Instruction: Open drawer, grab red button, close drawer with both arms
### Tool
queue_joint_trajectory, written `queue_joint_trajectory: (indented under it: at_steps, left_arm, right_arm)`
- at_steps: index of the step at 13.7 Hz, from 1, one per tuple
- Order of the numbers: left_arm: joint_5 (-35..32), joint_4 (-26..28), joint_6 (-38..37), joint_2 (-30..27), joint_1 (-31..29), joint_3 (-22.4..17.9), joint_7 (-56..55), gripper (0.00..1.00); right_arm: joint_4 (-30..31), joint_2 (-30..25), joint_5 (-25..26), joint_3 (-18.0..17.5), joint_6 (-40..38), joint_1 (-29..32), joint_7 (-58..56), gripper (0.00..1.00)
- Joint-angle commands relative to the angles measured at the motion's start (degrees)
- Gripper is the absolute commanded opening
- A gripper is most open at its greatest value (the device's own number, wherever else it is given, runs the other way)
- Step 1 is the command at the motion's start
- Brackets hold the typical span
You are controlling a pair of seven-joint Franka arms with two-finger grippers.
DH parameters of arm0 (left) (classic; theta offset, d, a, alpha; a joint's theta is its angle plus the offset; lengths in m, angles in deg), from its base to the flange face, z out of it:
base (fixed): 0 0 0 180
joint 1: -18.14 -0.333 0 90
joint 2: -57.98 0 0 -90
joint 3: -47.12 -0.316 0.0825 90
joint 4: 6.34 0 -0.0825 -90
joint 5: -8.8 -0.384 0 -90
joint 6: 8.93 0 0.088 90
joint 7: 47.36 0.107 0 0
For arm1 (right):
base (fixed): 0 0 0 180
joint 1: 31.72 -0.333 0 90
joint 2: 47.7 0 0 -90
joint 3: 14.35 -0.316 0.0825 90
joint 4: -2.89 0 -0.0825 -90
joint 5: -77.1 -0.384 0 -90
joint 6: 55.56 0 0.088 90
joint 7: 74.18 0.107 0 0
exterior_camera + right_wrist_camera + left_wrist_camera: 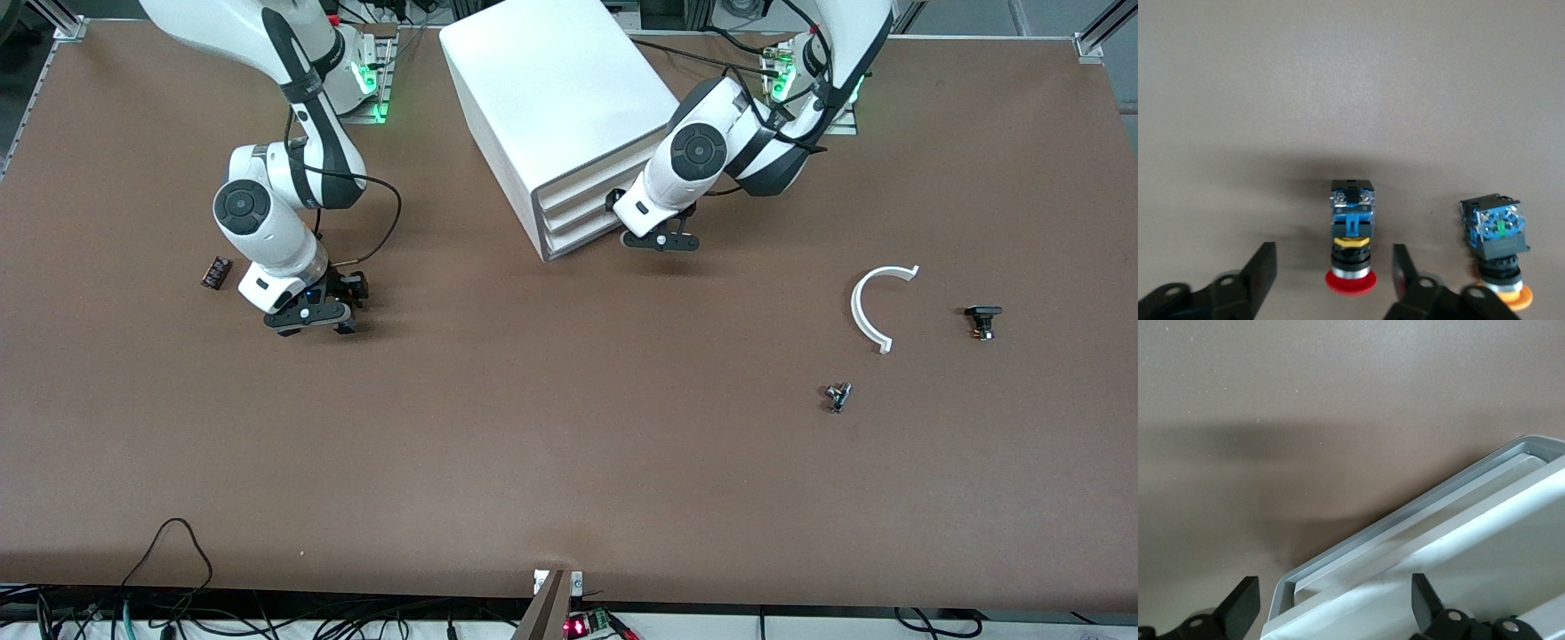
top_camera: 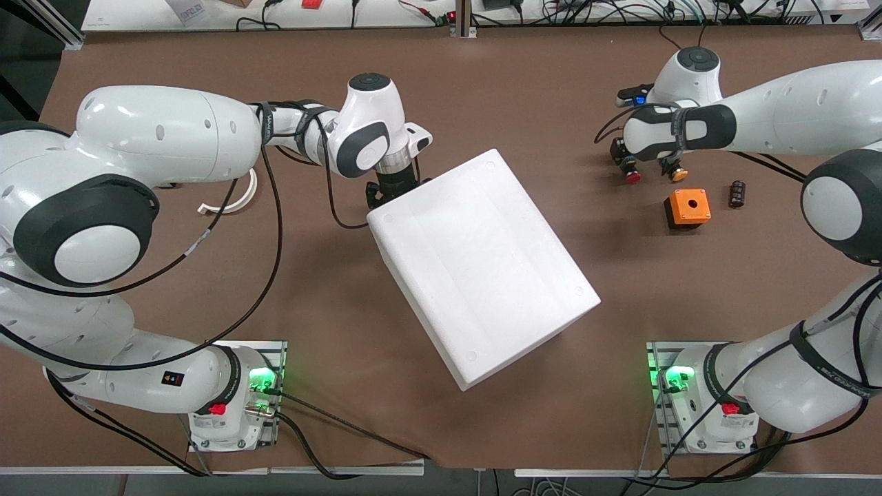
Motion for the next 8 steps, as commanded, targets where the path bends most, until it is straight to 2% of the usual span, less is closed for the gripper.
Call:
queue_joint_trajectory:
  at_steps: [1, 2, 5, 8]
  left_arm:
    - [1.33, 0.88, 0.65, -1.99, -0.9, 0.35, 0.67, 1.0]
    - [0.81, 0.09, 0.66, -2.6, -1.77, -0.08, 0.67, 1.0]
    - [0.54, -2.63, 0.66, -6.99, -9.4, -2.27, 0.76, 1.0]
    - [0.45, -5.89, -0.48, -11.73, -14.34, -7.45, 2.68, 1.0]
  right_arm:
    - [-6.19, -4.81, 0.7, -0.62, -13.2, 0.54, 2.62, 1.0]
    - [-10.31, -5.43, 0.61, -0.53, -19.35, 0.54, 2.62, 1.0]
    - [-27.08, -4.91, 0.44, -0.27, -40.35, 1.33, 3.23, 1.0]
    - [-37.66, -3.85, 0.44, -0.27, -52.34, 1.94, 7.62, 1.0]
